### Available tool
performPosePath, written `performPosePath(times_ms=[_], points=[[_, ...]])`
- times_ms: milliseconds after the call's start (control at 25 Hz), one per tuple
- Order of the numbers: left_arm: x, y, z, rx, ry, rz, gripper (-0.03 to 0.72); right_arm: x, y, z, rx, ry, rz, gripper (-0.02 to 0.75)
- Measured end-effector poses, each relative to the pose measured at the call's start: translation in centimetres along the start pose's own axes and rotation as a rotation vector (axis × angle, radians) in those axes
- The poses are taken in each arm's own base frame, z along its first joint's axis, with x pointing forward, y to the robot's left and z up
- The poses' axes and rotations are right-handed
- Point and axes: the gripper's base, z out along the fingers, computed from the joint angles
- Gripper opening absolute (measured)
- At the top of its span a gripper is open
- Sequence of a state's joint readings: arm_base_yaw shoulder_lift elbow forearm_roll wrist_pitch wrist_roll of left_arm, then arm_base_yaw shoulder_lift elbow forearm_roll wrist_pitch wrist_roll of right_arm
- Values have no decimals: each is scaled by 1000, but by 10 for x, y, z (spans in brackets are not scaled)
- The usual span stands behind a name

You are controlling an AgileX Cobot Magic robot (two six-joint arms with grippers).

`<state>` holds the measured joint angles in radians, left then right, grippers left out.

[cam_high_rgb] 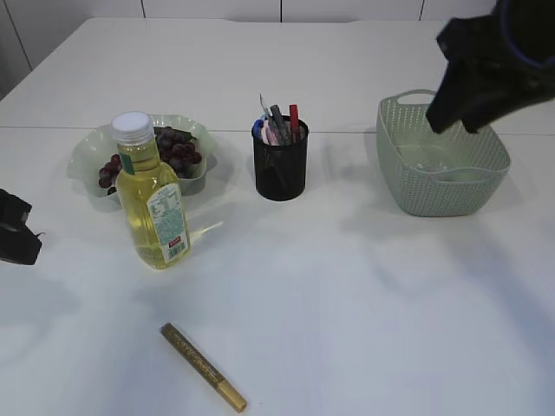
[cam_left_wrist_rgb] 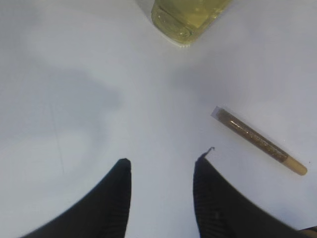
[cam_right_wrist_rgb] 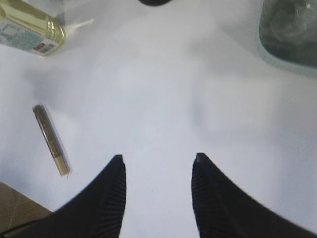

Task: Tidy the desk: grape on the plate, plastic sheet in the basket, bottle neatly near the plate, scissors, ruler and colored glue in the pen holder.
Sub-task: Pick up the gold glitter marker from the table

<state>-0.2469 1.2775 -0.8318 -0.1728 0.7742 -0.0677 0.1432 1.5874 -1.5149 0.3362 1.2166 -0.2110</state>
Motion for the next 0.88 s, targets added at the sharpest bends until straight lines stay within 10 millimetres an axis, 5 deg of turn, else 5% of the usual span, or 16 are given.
performPosePath(times_ms=[280,440,880], points=[[3,-20,-3,22,20,283,308,77,5,-5,45,9,13,353],[3,-37,-7,-26,10,493,308,105,3,-1,79,11,10,353],[13,-98,-16,1,-103,1208,308,110,3,-1,87,-27,10,354]])
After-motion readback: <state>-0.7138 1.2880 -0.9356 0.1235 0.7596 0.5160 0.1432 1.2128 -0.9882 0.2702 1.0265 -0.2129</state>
